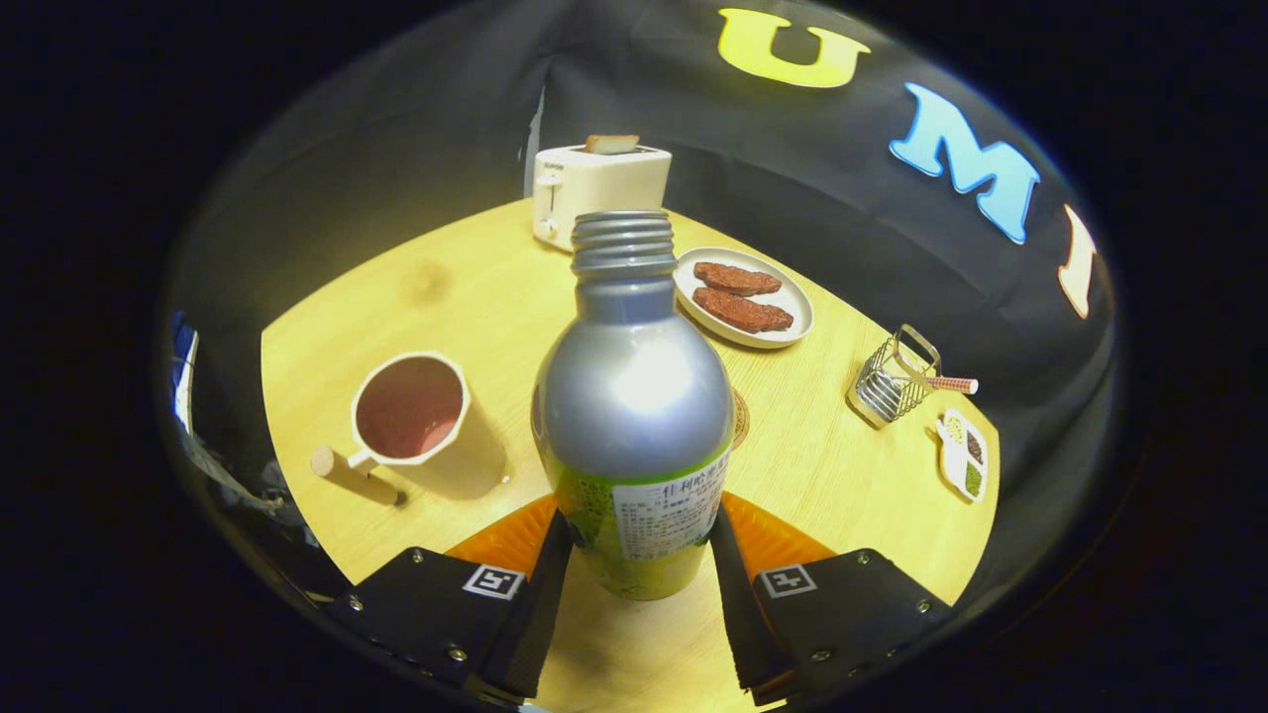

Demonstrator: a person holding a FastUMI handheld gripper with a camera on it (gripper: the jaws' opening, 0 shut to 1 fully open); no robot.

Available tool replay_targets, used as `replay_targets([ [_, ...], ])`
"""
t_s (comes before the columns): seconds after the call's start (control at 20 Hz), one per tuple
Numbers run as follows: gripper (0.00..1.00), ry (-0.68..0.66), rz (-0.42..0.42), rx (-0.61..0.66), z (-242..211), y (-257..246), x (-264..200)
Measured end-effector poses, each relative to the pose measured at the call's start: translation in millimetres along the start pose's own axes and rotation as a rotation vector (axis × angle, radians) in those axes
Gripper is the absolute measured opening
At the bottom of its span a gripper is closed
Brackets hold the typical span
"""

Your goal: Take the bottle from table, then pour the juice into the cup, finally place the bottle on the coaster

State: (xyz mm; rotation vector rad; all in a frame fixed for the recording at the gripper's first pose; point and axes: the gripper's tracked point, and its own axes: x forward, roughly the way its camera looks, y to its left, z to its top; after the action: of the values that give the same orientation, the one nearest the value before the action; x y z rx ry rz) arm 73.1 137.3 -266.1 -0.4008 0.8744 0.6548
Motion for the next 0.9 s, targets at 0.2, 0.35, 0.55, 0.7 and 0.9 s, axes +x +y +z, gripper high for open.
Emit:
replay_targets([
  [0.2,0.71,-0.056,0.006,0.067,12.6,-12.5,12.5],
  [0.35,0.71,-0.107,0.01,0.101,23.7,-20.9,22.4],
  [0.55,0.72,-0.182,0.017,0.129,41.4,-30.5,37.3],
  [0.7,0.72,-0.22,0.006,0.134,50.7,-38.1,47.4],
  [0.9,0.72,-0.285,0.0,0.127,65.3,-46.2,59.0],
])
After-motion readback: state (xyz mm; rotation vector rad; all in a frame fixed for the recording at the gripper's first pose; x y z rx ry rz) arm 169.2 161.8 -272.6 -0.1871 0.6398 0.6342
